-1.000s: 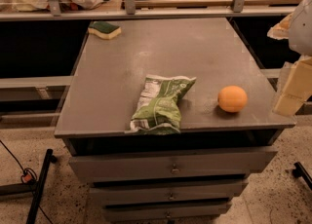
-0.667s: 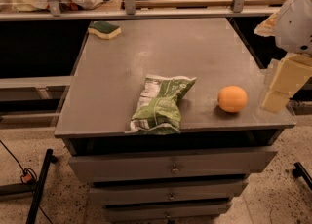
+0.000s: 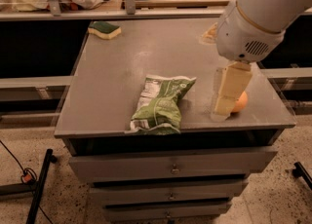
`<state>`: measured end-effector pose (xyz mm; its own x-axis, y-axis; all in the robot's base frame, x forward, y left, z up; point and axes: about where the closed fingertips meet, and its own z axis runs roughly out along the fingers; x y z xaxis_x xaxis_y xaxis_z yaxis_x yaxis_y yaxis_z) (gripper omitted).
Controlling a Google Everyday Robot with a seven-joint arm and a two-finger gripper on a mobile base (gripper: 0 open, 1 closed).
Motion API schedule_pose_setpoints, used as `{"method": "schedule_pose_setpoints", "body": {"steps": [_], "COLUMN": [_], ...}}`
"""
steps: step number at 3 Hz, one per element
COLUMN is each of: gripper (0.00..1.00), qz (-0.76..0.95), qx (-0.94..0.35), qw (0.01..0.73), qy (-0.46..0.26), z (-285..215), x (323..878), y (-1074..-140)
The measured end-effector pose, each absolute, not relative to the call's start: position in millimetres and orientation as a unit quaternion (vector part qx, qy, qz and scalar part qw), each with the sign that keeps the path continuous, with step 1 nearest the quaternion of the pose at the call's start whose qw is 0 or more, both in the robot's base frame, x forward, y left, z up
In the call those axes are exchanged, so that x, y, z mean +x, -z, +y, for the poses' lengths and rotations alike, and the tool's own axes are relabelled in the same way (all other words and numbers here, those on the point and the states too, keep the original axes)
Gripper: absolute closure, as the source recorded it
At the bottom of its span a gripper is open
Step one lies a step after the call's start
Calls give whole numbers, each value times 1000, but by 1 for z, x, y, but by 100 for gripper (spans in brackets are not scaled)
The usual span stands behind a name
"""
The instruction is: Move green jalapeno chip bag near sponge
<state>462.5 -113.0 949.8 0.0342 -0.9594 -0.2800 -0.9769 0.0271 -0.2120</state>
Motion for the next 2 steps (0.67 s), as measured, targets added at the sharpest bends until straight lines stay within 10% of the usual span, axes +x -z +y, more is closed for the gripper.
{"method": "schedule_pose_setpoints", "body": {"steps": [2], "gripper": [0], "qz": [642], "qx": [-745], "qw": [171], "qy": [-61], "z": [-54], "x": [464], "y": [-886]}}
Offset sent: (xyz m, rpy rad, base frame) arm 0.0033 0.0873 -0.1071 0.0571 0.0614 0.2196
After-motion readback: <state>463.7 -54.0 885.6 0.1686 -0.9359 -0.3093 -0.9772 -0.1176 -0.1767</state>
